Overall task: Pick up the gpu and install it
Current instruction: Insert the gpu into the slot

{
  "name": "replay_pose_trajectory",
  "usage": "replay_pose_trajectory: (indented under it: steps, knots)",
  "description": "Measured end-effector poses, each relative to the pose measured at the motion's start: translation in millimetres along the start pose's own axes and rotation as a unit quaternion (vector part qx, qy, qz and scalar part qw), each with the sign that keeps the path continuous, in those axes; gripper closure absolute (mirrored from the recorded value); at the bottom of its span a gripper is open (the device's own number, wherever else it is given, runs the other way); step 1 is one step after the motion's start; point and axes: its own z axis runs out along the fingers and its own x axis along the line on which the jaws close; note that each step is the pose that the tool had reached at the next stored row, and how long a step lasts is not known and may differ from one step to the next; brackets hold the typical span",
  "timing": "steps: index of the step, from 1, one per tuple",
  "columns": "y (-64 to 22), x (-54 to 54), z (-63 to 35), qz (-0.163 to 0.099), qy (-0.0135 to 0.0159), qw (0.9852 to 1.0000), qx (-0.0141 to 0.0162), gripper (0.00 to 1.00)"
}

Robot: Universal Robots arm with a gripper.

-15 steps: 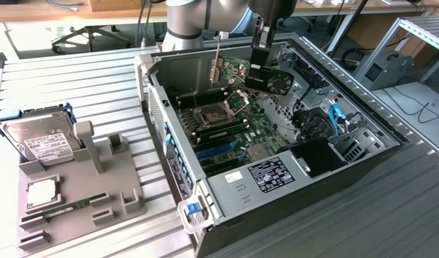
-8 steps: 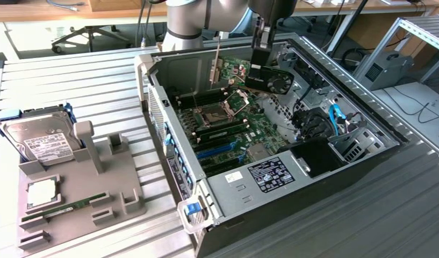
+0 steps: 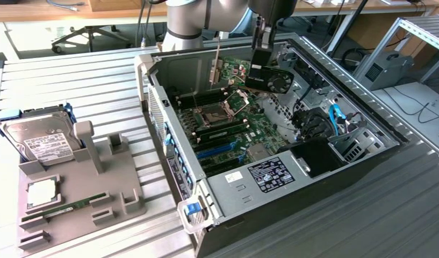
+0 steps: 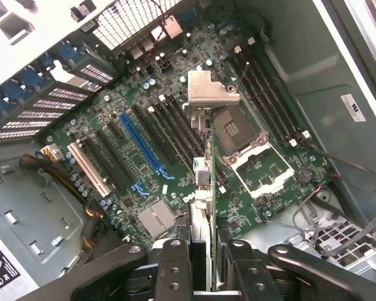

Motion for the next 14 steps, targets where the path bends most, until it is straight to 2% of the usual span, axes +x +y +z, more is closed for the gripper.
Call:
replay_pose_trajectory:
  steps: [14]
  knots:
    - [0.0, 0.0, 0.4, -0.037, -0.0022, 0.9993, 0.0002, 0.73]
